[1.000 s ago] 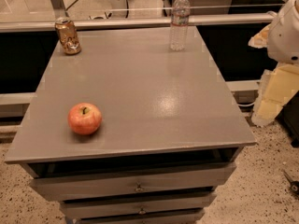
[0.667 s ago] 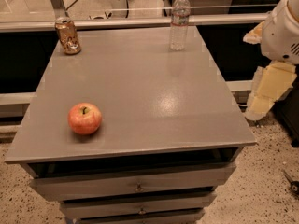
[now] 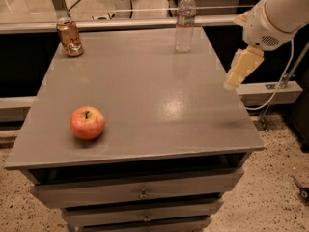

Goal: Pick water bottle

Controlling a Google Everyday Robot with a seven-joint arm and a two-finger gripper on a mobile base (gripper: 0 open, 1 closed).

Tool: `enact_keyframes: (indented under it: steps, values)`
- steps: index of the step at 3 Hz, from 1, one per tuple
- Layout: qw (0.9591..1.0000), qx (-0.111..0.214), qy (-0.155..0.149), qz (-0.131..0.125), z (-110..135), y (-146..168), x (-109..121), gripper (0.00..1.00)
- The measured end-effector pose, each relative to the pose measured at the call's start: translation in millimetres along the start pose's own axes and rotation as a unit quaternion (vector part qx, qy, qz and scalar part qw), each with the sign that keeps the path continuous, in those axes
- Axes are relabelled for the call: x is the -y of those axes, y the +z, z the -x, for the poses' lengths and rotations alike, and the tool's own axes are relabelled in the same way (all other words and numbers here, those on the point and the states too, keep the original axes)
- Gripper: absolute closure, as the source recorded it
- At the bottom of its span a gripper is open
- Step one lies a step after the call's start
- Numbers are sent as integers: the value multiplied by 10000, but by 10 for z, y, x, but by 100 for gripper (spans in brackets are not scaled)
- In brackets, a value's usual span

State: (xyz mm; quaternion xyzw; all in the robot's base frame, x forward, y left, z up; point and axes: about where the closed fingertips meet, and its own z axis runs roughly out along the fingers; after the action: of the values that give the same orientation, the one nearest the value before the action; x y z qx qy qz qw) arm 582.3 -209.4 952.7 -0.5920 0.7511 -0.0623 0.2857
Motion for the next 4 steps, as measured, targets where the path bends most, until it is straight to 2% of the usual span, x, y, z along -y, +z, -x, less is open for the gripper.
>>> enact_keyframes:
  steps: [1, 2, 3, 4]
  values:
    - [9977, 595, 215, -259, 115, 352, 503, 0]
    - [9960, 763, 290, -360, 148, 387, 679, 0]
    - [9960, 782, 302, -316, 150, 384, 651, 0]
    - [9910, 1139, 550, -434, 242, 450, 704, 0]
